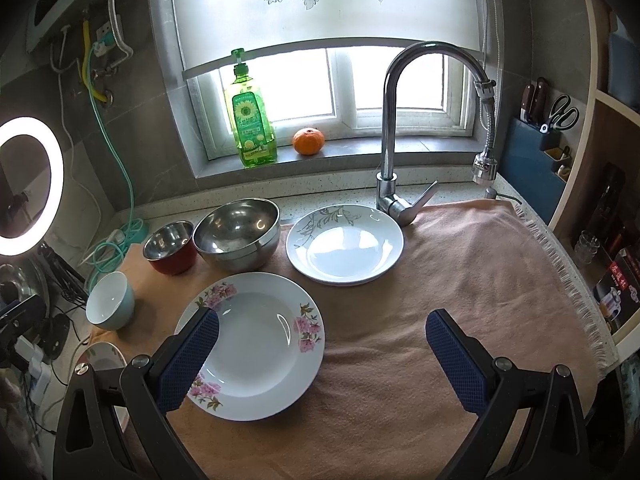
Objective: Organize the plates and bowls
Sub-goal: 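Grasp a pink-flowered plate rim with the left tool while the right tool grasps another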
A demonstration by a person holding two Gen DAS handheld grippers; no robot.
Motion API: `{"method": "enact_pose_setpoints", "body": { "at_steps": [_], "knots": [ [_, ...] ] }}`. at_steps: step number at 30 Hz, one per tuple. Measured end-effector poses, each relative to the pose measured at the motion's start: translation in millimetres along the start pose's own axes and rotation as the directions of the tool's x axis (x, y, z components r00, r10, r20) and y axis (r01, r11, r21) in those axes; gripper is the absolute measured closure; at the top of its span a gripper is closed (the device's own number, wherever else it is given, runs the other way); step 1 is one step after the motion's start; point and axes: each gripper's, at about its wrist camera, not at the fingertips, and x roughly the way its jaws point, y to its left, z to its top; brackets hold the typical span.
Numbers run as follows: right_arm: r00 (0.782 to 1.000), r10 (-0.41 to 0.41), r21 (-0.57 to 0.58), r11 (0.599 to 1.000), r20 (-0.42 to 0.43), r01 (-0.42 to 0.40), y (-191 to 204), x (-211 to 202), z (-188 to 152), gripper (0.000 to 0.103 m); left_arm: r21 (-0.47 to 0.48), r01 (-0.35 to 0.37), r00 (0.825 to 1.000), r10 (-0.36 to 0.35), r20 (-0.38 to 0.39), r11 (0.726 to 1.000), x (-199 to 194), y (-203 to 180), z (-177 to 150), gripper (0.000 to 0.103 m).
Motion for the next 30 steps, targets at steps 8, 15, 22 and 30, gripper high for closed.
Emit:
{"method": "enact_pose_setpoints", "body": {
  "at_steps": [8, 15, 22, 30],
  "knots": [
    [0.999, 0.011, 0.013, 1.000, -0.048, -0.010, -10.7, 22.1, -3.8, 0.001, -0.026, 0.033, 0.997, -0.035, -0.068, 0.999, 24.6, -0.4, -3.5, 0.007],
    [0.990, 0.081, 0.043, 0.996, -0.116, -0.076, -16.6, 44.4, -9.4, 0.022, -0.086, 0.100, 0.979, -0.114, -0.167, 0.991, 53.5, 2.8, -11.4, 0.029],
    [0.964, 0.167, 0.106, 0.983, -0.206, -0.147, -23.8, 75.7, -18.5, 0.043, -0.153, 0.169, 0.943, -0.205, -0.262, 0.974, 83.0, 0.8, -20.0, 0.046],
    [0.924, 0.253, 0.189, 0.961, -0.287, -0.204, -32.3, 109.3, -26.5, 0.055, -0.211, 0.192, 0.910, -0.254, -0.327, 0.959, 113.6, -2.3, -24.6, 0.050]
  ]
}}
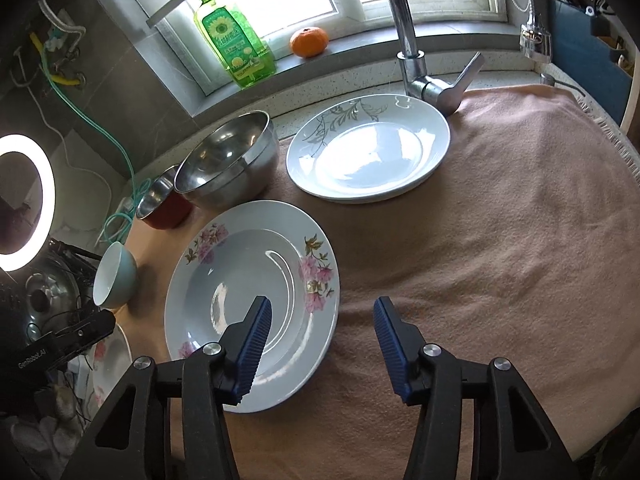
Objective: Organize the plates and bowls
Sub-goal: 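Grasp a pink-flowered plate rim with the left tool while the right tool grasps another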
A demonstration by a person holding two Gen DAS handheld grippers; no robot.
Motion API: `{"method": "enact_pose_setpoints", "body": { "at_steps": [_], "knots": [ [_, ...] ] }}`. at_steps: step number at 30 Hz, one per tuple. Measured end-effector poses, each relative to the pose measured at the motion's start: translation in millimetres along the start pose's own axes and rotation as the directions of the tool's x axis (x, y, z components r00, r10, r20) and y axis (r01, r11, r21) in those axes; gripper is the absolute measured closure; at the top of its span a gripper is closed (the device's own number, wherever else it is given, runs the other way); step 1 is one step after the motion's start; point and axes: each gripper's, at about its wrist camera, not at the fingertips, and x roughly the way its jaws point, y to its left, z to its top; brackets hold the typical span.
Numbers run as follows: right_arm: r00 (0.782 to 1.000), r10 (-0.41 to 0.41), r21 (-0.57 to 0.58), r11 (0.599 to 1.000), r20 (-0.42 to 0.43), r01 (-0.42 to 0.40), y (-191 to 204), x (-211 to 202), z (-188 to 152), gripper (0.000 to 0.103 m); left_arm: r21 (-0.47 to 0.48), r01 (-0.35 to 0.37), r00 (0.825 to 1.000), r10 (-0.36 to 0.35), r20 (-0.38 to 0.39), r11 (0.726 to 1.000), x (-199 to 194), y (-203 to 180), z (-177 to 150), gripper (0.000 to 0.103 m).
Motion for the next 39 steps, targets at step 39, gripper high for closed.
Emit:
{"method": "enact_pose_setpoints", "body": {
  "at_steps": [39],
  "knots": [
    [0.977, 0.127, 0.104, 0.988, -0.174, -0.110, -23.8, 63.4, 26.2, 0.085, -0.081, 0.001, 0.994, -0.009, -0.107, 0.997, 54.2, 19.6, 31.2, 0.081]
  ]
}}
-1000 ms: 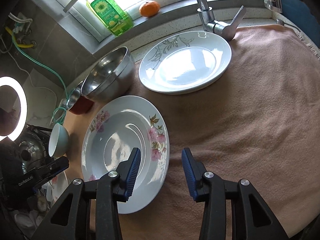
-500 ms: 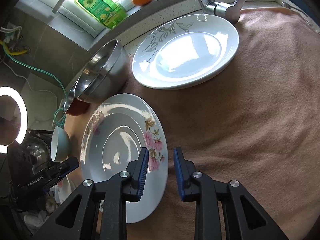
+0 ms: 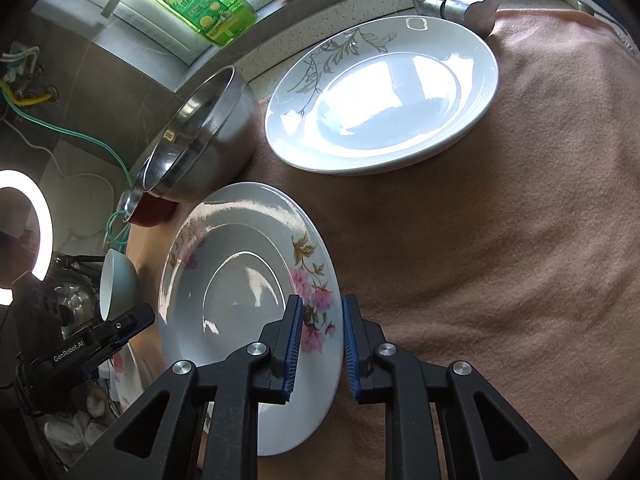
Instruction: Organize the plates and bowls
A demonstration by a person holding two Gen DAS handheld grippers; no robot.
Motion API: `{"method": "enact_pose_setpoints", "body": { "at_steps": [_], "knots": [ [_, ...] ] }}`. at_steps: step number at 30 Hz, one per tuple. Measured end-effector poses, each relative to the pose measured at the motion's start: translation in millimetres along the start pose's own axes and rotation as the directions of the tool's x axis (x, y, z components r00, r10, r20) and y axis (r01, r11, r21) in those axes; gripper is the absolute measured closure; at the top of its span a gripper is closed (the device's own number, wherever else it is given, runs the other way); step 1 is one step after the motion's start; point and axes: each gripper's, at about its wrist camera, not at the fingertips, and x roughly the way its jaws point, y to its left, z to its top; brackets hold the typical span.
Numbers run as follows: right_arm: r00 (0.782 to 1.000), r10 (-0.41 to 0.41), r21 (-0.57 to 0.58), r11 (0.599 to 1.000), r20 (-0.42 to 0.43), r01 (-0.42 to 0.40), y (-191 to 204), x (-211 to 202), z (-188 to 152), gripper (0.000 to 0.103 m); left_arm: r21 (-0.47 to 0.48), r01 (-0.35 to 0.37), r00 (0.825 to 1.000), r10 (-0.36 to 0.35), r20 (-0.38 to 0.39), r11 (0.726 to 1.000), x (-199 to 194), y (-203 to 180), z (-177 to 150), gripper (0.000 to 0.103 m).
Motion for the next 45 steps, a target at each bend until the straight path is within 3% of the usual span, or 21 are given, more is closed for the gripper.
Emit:
{"method": "enact_pose_setpoints", "body": {
  "at_steps": [7, 32, 45],
  "knots": [
    [1.000, 0.009, 0.004, 1.000, -0.011, -0.009, -1.3, 0.8, 2.7, 0.085, -0.011, 0.026, 0.998, -0.027, -0.048, 1.000, 10.4, 0.3, -0.8, 0.081],
    [1.000, -0.010, -0.023, 1.000, -0.028, 0.010, 4.6, 0.7, 1.6, 0.085, -0.016, 0.034, 0.998, -0.035, -0.047, 0.999, 5.9, 1.4, -9.7, 0.084],
    [0.999, -0.019, -0.035, 0.999, -0.041, 0.018, 5.1, -5.1, -16.6, 0.085, -0.016, 0.028, 0.998, -0.029, -0.053, 0.999, -0.8, 0.8, -26.2, 0.084]
  ]
}}
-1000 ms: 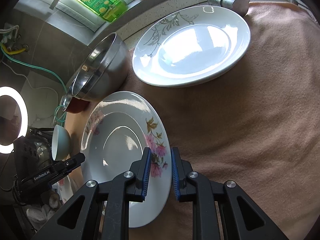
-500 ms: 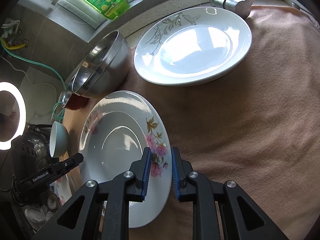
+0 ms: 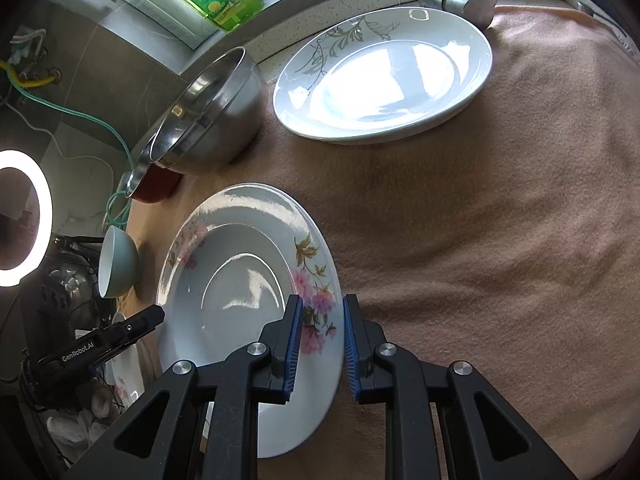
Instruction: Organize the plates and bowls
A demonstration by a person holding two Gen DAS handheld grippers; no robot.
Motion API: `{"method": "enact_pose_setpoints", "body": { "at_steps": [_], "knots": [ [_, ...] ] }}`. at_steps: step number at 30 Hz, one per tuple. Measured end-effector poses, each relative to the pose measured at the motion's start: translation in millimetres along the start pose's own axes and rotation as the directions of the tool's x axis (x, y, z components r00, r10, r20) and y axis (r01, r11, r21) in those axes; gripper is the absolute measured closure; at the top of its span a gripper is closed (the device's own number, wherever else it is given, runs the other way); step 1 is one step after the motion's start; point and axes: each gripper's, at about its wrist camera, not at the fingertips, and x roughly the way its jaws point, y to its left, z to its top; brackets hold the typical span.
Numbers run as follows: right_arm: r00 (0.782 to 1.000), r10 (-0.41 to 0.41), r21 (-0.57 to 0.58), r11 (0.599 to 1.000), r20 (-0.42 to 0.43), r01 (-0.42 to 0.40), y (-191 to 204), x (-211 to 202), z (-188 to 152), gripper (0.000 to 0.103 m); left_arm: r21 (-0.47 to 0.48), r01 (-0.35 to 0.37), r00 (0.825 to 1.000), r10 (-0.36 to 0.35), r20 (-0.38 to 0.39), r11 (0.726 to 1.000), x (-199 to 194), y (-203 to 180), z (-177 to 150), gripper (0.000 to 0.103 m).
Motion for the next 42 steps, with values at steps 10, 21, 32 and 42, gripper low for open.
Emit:
{"method": "enact_pose_setpoints", "body": {
  "at_steps": [10, 21, 32, 42],
  "knots": [
    [1.000, 0.000, 0.000, 1.000, 0.000, 0.000, 0.9, -4.2, -10.7, 0.085, -0.007, 0.000, 1.000, 0.000, -0.002, 1.000, -6.7, 2.9, -18.7, 0.084],
    [1.000, -0.005, 0.002, 1.000, -0.009, 0.005, 3.8, -3.5, -22.6, 0.085, -0.009, -0.001, 1.000, 0.001, -0.003, 1.000, -10.2, 5.5, -35.0, 0.084],
    [1.000, -0.002, 0.008, 1.000, -0.017, 0.002, 2.8, -4.4, -28.8, 0.085, -0.010, -0.003, 1.000, 0.003, -0.005, 1.000, -11.4, 5.2, -44.5, 0.084],
    [1.000, -0.003, 0.007, 1.000, -0.021, 0.004, 2.2, -4.0, -30.7, 0.085, -0.009, -0.005, 1.000, 0.004, -0.007, 1.000, -10.5, 4.6, -48.2, 0.084]
  ]
}}
